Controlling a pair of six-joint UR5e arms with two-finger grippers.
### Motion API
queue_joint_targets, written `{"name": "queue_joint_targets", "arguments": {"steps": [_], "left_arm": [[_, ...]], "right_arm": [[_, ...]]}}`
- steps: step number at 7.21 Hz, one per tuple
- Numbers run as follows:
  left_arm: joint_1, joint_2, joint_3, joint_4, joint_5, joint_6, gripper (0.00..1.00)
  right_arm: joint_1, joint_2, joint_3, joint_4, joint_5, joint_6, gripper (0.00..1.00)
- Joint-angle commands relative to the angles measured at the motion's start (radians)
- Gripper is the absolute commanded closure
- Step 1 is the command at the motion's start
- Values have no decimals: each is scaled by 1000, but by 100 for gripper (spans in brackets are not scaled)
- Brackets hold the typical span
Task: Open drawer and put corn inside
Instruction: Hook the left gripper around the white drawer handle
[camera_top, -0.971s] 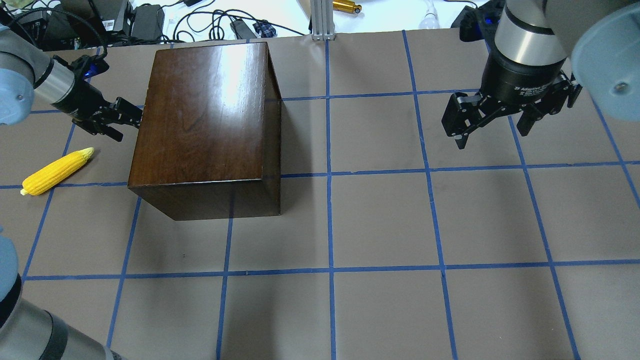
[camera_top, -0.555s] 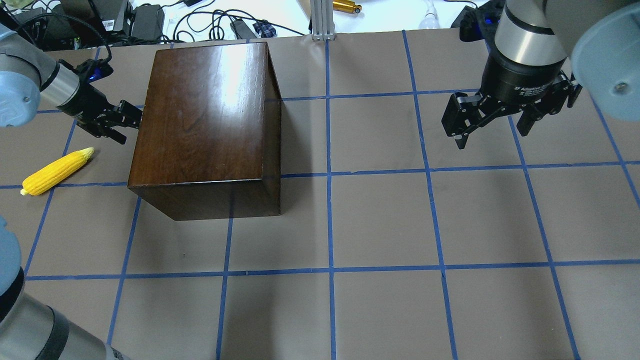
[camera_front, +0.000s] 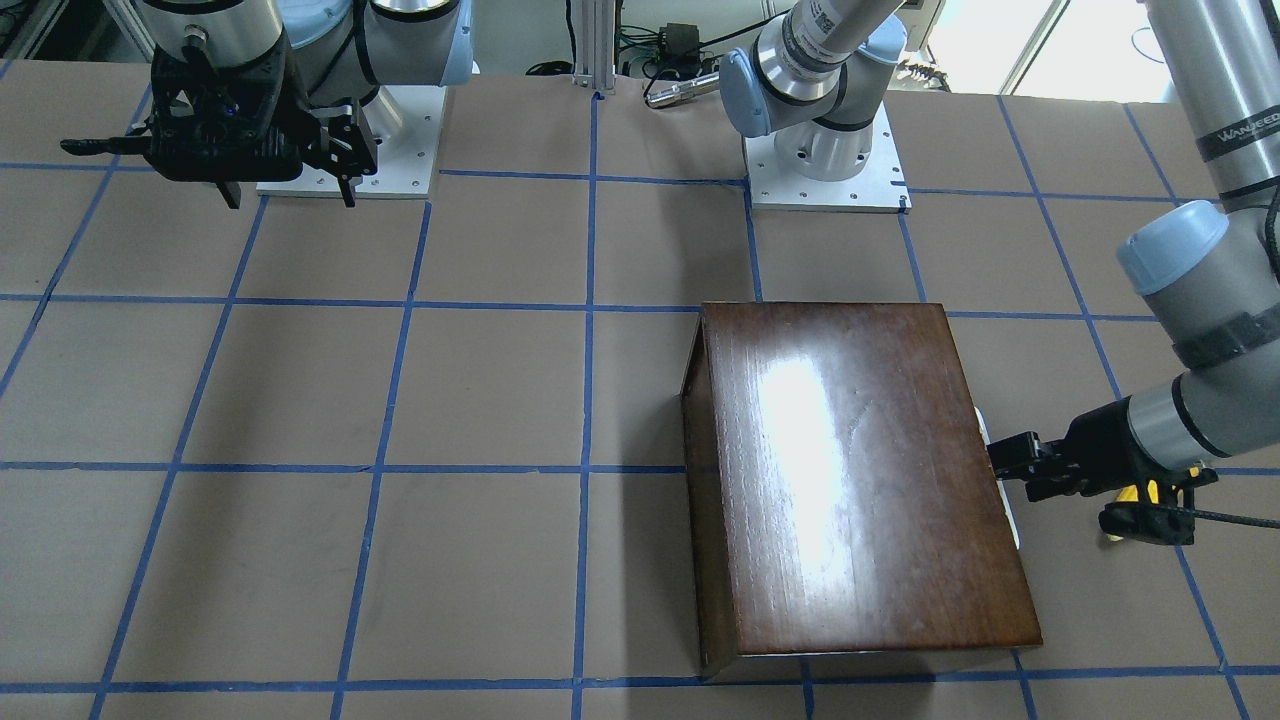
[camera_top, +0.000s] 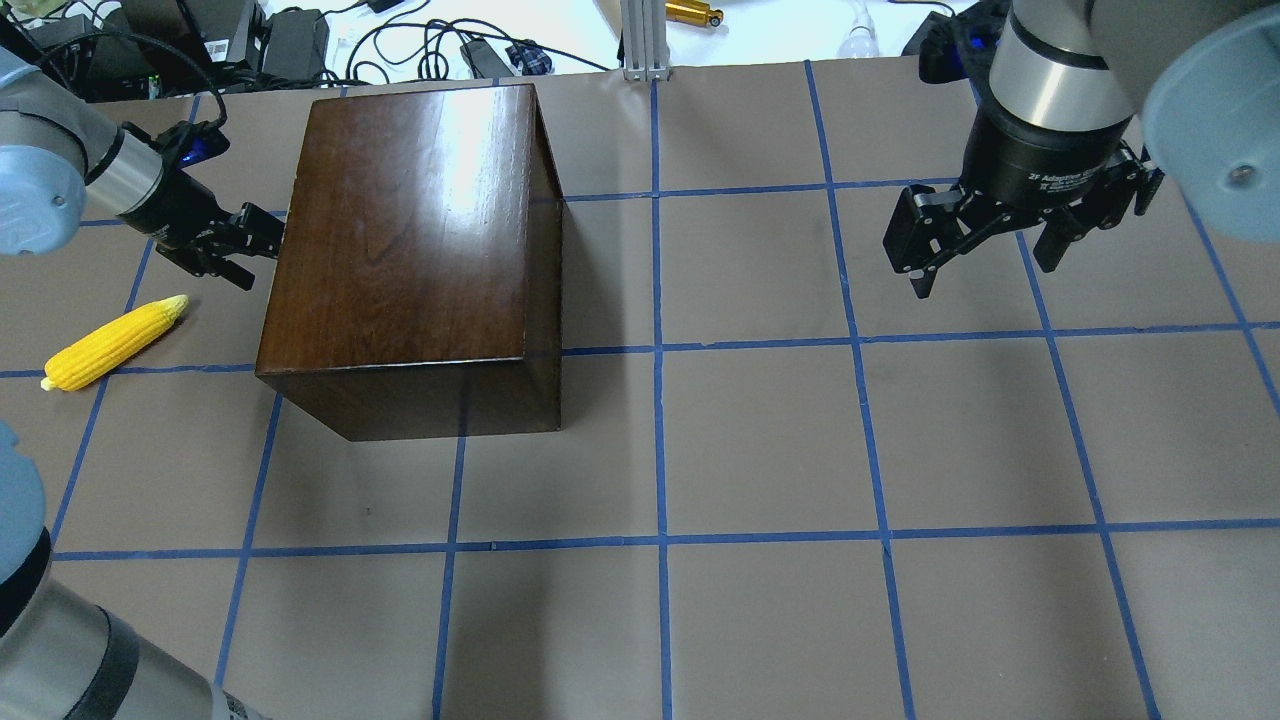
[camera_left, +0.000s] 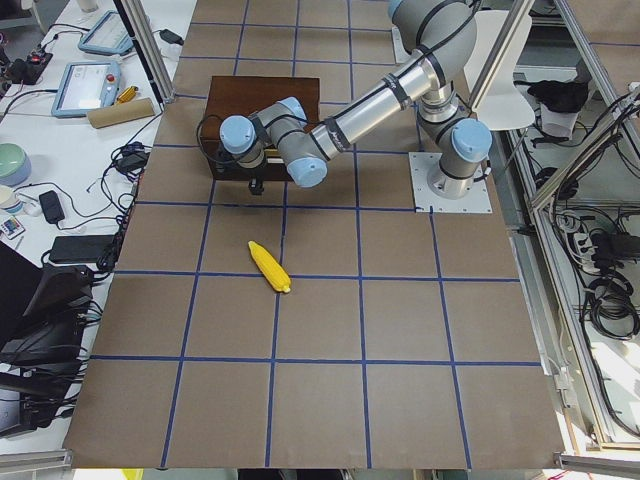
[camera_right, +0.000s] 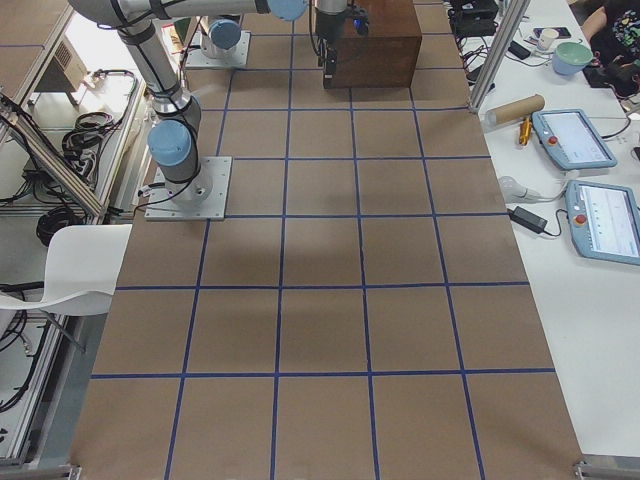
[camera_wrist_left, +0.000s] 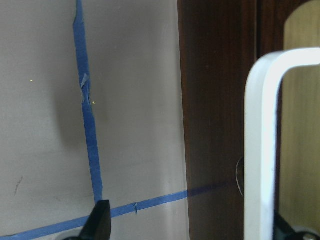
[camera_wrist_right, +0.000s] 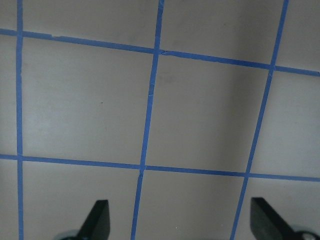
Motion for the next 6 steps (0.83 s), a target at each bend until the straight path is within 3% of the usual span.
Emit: {"name": "queue_joint_targets", "arguments": {"steps": [1,6], "left_arm": [[11,0,4,1,7,2,0],[28,-4,3,10,51,2,0]], "right_arm": [[0,0,0,0,0,0,0],[0,-1,0,0,0,0,0]]}}
